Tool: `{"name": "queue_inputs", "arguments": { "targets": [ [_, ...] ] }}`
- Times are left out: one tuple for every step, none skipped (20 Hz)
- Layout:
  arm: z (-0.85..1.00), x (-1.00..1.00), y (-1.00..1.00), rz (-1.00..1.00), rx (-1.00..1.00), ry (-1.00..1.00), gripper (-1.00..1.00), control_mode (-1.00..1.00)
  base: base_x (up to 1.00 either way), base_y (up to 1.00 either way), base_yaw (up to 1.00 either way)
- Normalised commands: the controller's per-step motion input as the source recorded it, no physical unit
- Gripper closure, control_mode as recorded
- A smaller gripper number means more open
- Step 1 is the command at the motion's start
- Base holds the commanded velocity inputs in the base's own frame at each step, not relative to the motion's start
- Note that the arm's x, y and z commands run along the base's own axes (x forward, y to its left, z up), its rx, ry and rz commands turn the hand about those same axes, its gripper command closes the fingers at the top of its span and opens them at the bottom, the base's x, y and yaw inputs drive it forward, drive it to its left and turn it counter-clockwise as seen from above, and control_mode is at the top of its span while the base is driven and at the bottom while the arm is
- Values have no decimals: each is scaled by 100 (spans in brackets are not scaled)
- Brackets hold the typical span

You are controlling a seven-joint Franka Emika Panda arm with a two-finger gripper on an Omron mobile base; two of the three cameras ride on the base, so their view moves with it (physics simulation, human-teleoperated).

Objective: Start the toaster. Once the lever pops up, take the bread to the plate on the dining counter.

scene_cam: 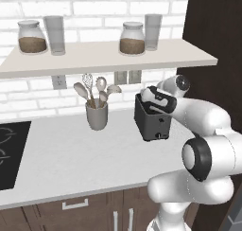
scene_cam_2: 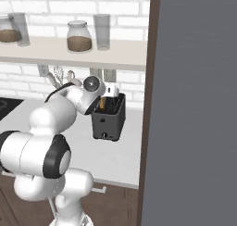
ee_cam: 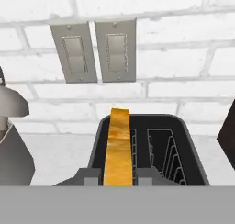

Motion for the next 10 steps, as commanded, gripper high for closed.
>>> {"name": "queue_inputs", "arguments": {
  "targets": [
    [54, -11, -35, 0, 0, 0, 100, -100, 0, 0, 0],
    [42, -1, -10, 0, 0, 0, 100, -100, 0, 0, 0],
    [42, 0, 0, 0, 0, 0, 100, -100, 0, 0, 0],
    [42, 0, 0, 0, 0, 0, 100, -100, 0, 0, 0],
    [34, 0, 0, 0, 0, 0, 100, -100, 0, 0, 0],
    [33, 0, 0, 0, 0, 0, 100, -100, 0, 0, 0],
    [39, 0, 0, 0, 0, 0, 100, -100, 0, 0, 0],
    [46, 0, 0, 0, -3, 0, 100, -100, 0, 0, 0],
    [34, 0, 0, 0, 0, 0, 100, -100, 0, 0, 0],
    [42, 0, -13, 0, 0, 0, 100, -100, 0, 0, 0]
  ]
}}
